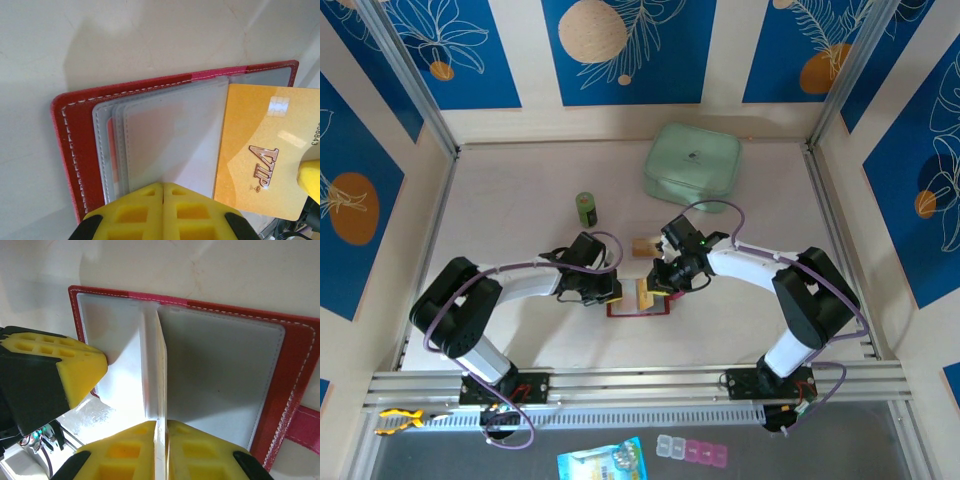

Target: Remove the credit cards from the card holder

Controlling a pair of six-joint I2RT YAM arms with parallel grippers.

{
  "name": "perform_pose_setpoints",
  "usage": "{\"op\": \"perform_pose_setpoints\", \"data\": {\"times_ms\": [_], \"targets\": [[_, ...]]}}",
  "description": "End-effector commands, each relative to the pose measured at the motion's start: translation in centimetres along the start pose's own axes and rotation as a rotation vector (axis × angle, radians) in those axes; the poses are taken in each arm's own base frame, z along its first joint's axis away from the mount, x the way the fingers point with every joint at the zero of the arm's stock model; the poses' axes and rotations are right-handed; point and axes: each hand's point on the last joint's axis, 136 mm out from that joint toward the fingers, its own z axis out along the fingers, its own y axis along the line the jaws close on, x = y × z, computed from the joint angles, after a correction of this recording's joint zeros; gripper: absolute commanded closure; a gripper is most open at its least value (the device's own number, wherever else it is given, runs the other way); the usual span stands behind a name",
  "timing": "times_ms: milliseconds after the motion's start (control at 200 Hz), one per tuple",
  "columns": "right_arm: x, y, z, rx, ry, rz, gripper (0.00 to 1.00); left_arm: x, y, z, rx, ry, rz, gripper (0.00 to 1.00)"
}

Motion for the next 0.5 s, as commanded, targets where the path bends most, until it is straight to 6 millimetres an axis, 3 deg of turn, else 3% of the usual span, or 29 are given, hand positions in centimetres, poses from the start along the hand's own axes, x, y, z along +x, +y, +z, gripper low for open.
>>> {"op": "perform_pose_setpoints", "data": {"times_ms": [0,265,495], "targets": [[0.4,0.4,0.1,-0.015,0.013,0.007,0.86,0.8,1.2,0.3,-0.055,0.030,-0.007,0.99],[0.2,0.8,-0.5,-0.019,-0.007,-0.003,0.91,0.6,0.9,0.1,-0.050,0.025,-0.002,0.98],[-0.7,1.7,-3.6,-0.007,-0.070,-0.074,0.95,0.2,-0.1,-0.6,-0.027,0.008,0.009,0.97]]}}
